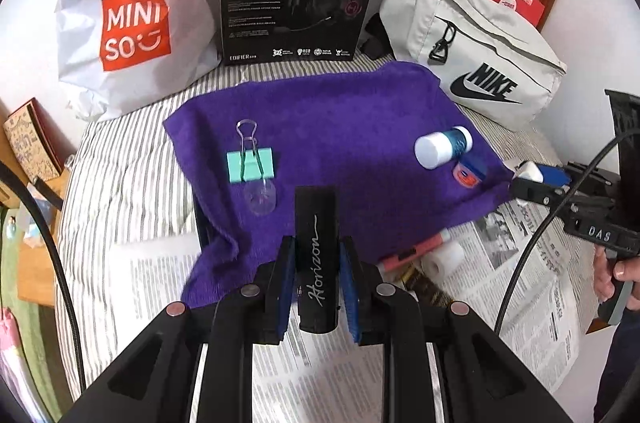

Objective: Organize rigid objects
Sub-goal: 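Carry the tube with the left tool and the charger with the right tool over the towel, then set the charger by the bottle with the right tool while the left tool lowers the tube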

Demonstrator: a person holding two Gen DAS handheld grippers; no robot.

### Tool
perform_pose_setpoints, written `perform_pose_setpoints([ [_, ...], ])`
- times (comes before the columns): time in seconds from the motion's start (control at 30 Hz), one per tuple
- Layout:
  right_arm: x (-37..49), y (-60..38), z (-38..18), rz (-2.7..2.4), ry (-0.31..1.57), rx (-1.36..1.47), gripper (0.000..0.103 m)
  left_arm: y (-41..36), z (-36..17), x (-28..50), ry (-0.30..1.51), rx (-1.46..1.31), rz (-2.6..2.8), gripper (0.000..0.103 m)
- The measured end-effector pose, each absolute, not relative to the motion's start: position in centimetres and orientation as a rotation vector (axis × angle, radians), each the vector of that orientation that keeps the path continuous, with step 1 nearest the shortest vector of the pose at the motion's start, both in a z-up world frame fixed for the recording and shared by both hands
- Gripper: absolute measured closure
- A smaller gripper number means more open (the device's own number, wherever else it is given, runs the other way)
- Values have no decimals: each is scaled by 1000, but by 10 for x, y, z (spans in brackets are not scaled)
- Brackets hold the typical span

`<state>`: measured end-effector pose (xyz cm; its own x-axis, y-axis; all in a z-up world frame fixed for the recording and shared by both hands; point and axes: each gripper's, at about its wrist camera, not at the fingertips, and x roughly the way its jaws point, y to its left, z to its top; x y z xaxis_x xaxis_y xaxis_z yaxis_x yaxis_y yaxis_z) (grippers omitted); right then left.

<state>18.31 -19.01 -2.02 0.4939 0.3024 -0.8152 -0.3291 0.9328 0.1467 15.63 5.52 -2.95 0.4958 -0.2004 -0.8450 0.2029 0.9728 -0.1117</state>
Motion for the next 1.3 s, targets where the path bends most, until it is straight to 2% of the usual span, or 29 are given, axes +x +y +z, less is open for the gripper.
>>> perform_pose_setpoints([
  [0.47, 255, -184, -17, 351, 955, 3, 59, 59, -54, 196, 1069, -2, -254, 82],
  [0.8, 302, -173, -45, 324, 974, 4, 59, 58, -72, 210, 1109, 11, -264, 82],
  [1.3, 330, -160, -83, 303, 1049, -65, 59, 47, -94, 219, 1152, 59, -282, 82],
])
